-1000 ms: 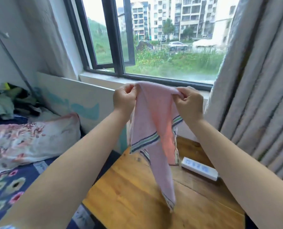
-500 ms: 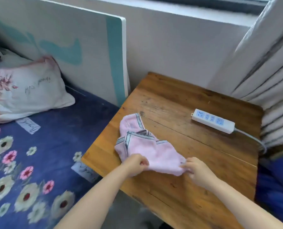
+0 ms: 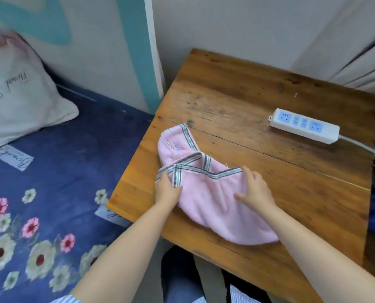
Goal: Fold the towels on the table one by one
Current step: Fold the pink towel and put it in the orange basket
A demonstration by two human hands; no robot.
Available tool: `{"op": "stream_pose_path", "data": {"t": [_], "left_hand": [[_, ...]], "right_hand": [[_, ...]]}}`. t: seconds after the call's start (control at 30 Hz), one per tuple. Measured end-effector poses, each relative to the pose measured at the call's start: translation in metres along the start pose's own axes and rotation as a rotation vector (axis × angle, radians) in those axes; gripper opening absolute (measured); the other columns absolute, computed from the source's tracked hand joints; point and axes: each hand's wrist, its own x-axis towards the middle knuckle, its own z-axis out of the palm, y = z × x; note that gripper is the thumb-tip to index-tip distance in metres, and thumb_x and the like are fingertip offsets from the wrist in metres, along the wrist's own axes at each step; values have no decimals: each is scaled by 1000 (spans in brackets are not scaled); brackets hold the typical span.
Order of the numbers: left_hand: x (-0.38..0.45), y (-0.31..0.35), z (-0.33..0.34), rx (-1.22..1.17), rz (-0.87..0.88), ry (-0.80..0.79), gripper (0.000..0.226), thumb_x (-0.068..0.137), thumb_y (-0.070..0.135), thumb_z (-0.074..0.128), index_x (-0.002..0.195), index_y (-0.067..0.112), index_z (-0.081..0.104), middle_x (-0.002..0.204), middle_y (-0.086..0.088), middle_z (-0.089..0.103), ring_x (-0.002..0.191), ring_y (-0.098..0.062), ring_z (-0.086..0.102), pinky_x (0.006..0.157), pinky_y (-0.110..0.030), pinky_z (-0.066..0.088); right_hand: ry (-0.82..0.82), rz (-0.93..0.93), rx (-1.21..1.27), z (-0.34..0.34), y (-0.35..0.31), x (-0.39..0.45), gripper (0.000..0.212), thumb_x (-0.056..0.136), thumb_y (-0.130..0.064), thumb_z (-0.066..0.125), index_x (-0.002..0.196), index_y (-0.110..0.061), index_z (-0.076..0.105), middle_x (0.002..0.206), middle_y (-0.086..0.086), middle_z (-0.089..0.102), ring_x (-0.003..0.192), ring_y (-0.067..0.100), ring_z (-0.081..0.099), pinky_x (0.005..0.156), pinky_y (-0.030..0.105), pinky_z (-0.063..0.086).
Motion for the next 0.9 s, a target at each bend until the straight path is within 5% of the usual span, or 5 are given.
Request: {"op": "stream_pose_path", "data": {"t": [0.2,0.4,0.53,0.67,0.9], "left_hand": [[8,-18,-39,-91,372,-315,11,79,2,51,79,8,60,78,-8,50,76,-15,44,60,-22,33],[14,-76,-70,614,358,-799,20,80,11,50,86,8,68,84,-6,59,82,-16,49,61,-22,37],[8,-81,-63,742,389,-718,18,82,10,44,81,14,62,91,-9,61,83,-24,52,71,-31,43],[2,-41,-50,437,540,-424,22,83,9,45,63,16,40,77,-16,56,81,-33,54,66,-40,41],[24,24,-6,91,421,-222,36,89,21,53,121,4,51,116,-12,62,109,-29,57,85,-33,42]], "right_hand": [[198,-64,217,3,-31,-26,31,77,10,53,104,1,67,106,23,66,105,34,58,84,29,36],[-405,-21,2,35,-41,-97,36,80,1,44,96,-19,70,100,0,63,100,19,54,74,19,37],[-629,54,35,62,-40,-125,29,80,-11,41,52,-20,45,57,-7,36,62,14,35,51,22,24],[-271,138,184,62,-30,-108,29,87,-7,41,100,-12,66,102,4,66,95,16,55,78,26,40],[309,510,219,36,1,-21,51,87,-21,53,135,-12,38,136,15,41,126,34,34,101,41,31]]}}
